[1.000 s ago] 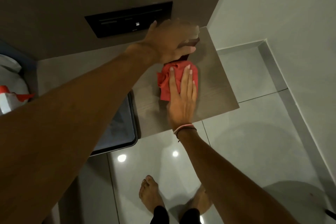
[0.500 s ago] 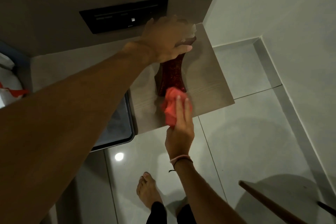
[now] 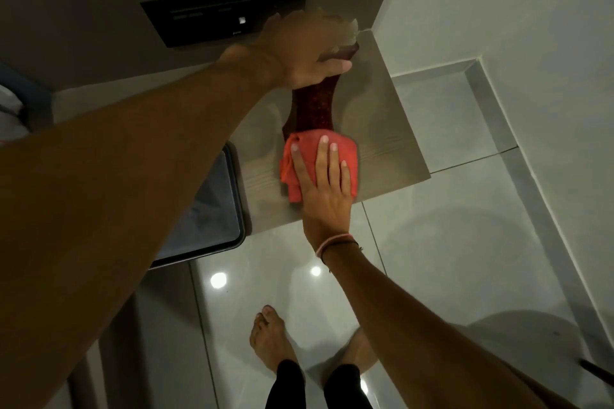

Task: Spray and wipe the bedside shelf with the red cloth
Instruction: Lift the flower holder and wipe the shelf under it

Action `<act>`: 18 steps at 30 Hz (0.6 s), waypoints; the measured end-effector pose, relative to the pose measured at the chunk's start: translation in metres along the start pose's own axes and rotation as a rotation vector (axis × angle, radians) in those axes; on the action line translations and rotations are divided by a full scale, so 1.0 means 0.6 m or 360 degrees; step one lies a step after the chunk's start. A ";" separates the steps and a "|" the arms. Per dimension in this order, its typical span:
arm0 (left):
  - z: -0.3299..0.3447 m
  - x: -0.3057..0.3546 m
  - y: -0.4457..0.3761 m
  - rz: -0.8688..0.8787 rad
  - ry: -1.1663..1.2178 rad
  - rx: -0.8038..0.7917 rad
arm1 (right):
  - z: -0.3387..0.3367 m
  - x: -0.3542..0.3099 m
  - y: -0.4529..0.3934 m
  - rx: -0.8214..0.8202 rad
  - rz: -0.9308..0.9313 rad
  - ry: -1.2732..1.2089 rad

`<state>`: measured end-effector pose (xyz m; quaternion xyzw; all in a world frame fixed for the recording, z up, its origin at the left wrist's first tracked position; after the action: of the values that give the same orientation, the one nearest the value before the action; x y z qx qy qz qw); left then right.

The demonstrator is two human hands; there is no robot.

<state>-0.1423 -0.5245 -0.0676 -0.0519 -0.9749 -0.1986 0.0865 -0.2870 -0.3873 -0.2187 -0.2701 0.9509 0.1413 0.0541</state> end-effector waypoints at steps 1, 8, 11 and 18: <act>0.001 0.002 0.003 -0.0003 -0.0009 0.0005 | 0.003 0.000 0.010 -0.0044 -0.0020 -0.0002; 0.003 0.011 0.016 -0.0044 -0.0010 0.0004 | -0.005 0.003 0.077 -0.0018 0.0053 -0.0471; 0.008 0.018 0.025 -0.0063 -0.0043 0.0037 | -0.020 0.010 0.107 0.0345 0.0017 -0.0685; 0.056 0.078 0.091 -0.0116 -0.0103 0.0280 | -0.015 0.083 0.146 0.0267 0.0662 -0.2474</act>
<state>-0.1855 -0.4584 -0.0685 -0.0150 -0.9921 -0.1133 0.0520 -0.3755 -0.3434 -0.1982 0.0928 0.6795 0.2239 0.6925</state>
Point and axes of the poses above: each hand's wrist, its own y-axis away from the middle knuckle, its own z-axis out of the palm, x = y × z, the point moved 5 cm from there along -y, towards the middle knuckle, and after that the axes turned 8 degrees about -x, right-handed, at the moved point
